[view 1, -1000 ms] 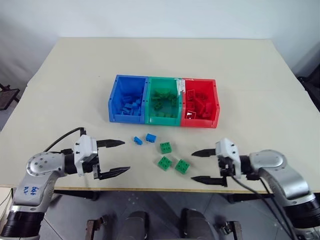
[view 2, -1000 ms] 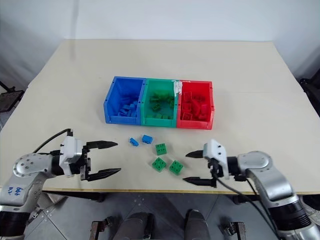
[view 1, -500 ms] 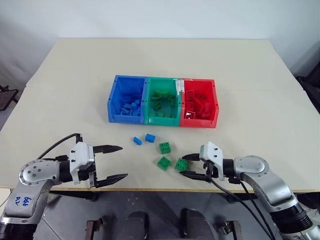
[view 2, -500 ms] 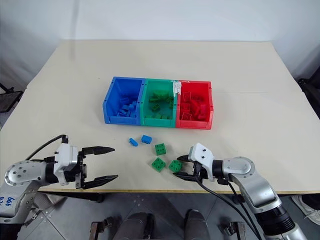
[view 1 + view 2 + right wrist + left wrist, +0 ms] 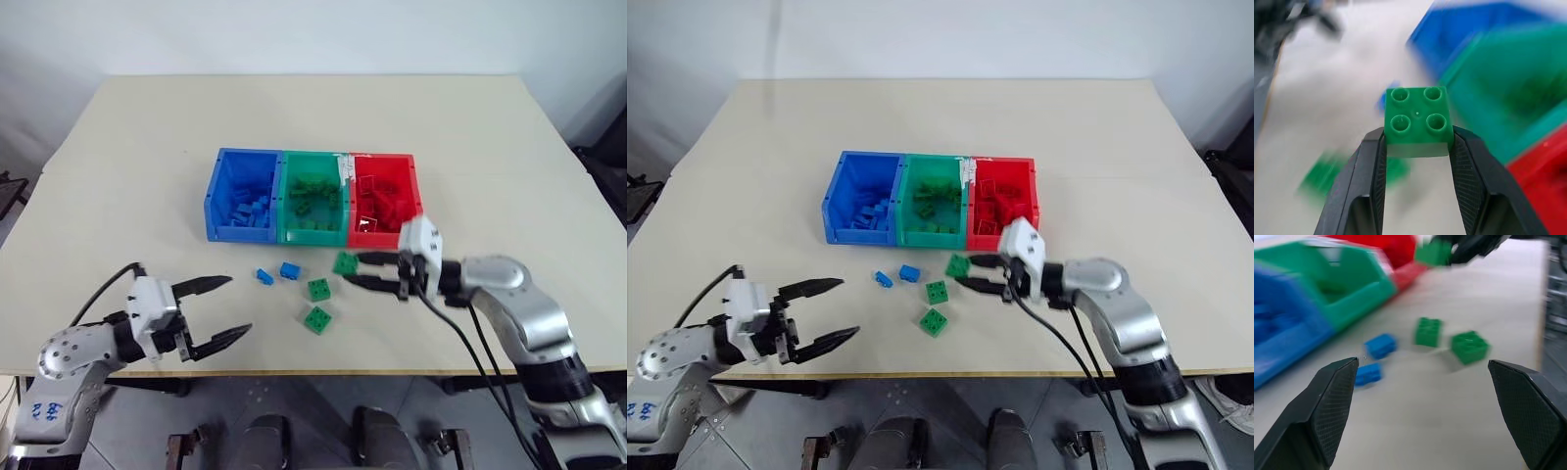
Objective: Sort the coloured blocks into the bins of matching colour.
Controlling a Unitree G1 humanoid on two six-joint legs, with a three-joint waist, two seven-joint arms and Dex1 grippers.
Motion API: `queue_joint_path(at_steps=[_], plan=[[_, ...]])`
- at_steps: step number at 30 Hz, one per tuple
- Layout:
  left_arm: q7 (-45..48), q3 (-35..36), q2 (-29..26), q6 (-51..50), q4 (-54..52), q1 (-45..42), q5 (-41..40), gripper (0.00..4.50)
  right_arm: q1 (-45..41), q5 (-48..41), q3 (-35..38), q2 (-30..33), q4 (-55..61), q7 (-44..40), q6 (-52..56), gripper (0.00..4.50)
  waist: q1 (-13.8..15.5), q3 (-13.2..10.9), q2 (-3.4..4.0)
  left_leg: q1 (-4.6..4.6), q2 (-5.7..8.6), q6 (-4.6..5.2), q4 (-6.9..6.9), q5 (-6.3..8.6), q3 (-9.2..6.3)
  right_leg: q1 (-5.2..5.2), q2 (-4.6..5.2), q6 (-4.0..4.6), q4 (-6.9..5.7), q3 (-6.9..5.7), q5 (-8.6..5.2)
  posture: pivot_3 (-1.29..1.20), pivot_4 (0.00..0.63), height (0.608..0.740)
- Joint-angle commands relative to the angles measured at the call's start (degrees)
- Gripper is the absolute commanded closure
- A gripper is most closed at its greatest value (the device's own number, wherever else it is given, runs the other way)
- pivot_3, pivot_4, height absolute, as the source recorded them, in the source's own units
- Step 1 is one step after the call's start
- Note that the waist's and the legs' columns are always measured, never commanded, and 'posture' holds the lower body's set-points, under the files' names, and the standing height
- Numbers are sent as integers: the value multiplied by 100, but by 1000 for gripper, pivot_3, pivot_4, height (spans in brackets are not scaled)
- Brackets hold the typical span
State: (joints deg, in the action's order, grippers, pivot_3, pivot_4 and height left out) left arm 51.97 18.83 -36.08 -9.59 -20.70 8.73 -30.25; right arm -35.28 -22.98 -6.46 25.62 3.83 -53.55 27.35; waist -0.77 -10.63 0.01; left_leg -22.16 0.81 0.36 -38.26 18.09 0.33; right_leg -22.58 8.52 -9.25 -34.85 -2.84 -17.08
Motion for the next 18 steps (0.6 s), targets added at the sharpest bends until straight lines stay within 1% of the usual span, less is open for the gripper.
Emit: queue_joint_path(at_steps=[1, 4, 6, 8, 11, 13, 15, 18], plan=[[-322, 498, 119, 22, -365, 384, -162, 0, -748, 559, -53, -453, -931, 712, -433, 3050, -22, 1, 0, 0, 0, 0, 0, 0, 0, -1, 0, 0, 0, -1, 0, 0, 150, 740], [-377, 600, 143, 23, -459, 581, -152, 0, -1180, 913, -139, -713, -1674, 942, -766, 3050, 9, 2, -2, -2, 8, 3, 3, 2, -7, -4, 5, 3, -7, -1, -1, 0, 150, 740], [-406, 642, 137, 25, -518, 687, -155, 0, -1425, 1007, -193, -847, -2077, 895, -864, 2305, -3, 3, -3, -4, 15, 8, 2, 7, -8, -5, 6, 4, -9, -1, 0, 0, 150, 740], [-427, 656, 114, 18, -551, 713, -156, 0, -1578, 1049, -174, -921, -2274, 845, -998, 1667, -6, 2, -3, -5, 20, 12, 2, 9, -7, -6, 9, 4, -9, -1, 0, 0, 150, 740], [-403, 628, 49, -1, -573, 668, -133, 0, -1607, 1029, -83, -825, -2157, 714, -1029, 642, -34, 2, -3, -6, 26, 11, 5, 11, -7, -10, 8, 5, -9, -2, 0, 0, 150, 740], [-351, 521, -3, -15, -557, 572, -107, 0, -1423, 870, 9, -642, -1812, 423, -1053, 22, -51, 2, -3, -6, 28, 10, 6, 11, -8, -10, 6, 5, -10, -4, 0, 0, 150, 740], [-294, 396, -52, -36, -536, 456, -91, 0, -1170, 637, 109, -428, -1434, 31, -1114, 22, -57, 3, -3, -8, 30, 10, 6, 11, -9, -10, 6, 5, -9, -5, 0, 0, 150, 740], [-129, 37, -172, -35, -431, 106, -14, 0, -478, 248, 368, 245, -865, -866, -1286, 22, 0, 3, -4, -8, 33, 14, 6, 14, -11, -4, 7, 5, -6, -8, 0, 0, 150, 740]])
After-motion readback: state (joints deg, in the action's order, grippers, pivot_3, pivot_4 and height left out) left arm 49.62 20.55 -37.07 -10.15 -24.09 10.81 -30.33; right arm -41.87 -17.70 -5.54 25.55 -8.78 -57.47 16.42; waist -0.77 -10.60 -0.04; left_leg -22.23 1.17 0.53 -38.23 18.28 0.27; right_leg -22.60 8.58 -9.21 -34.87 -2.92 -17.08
